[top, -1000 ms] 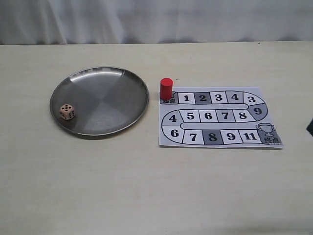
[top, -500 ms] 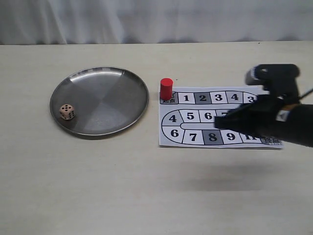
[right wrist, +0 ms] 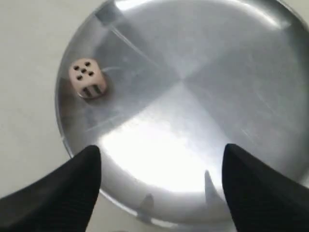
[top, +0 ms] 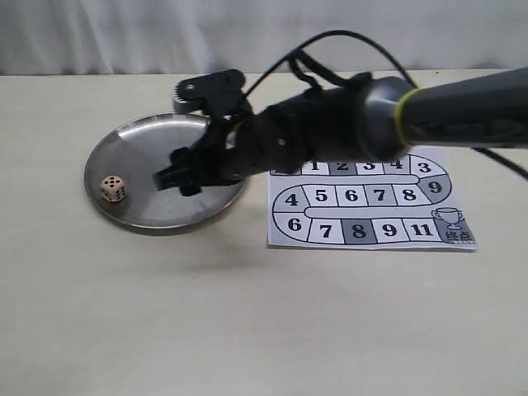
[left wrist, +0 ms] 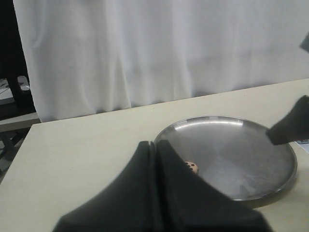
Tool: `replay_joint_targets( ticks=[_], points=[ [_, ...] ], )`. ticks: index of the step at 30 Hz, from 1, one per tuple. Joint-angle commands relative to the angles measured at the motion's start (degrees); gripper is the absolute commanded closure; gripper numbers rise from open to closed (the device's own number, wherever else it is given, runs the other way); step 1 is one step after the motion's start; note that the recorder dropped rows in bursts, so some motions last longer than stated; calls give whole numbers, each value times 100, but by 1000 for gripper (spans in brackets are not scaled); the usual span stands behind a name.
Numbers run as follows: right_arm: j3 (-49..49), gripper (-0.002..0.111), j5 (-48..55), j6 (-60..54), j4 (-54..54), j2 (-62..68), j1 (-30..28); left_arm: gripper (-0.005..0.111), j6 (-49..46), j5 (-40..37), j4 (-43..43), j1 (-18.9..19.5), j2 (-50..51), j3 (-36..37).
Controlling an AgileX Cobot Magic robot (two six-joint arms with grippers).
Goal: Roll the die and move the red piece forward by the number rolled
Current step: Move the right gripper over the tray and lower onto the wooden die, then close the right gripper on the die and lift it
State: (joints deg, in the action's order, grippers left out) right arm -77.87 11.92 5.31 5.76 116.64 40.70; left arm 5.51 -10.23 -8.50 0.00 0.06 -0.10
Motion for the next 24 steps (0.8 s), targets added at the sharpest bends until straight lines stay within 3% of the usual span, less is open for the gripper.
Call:
replay_joint_targets(
  ticks=[1, 5, 12, 24],
  points=[
    [-1302, 41, 523, -238, -64, 861, 271, 107, 14, 28, 21, -3, -6, 10],
    [-2400, 41, 823, -314, -64, 1584, 336, 107, 14, 28, 21, -3, -6, 10],
    [-3423, 42, 897, -314, 386, 2441, 340, 107, 14, 28, 21, -3, -6, 10],
    [-3740, 46, 915, -531, 672, 2797, 340, 107, 14, 28, 21, -3, -6, 10]
  ],
)
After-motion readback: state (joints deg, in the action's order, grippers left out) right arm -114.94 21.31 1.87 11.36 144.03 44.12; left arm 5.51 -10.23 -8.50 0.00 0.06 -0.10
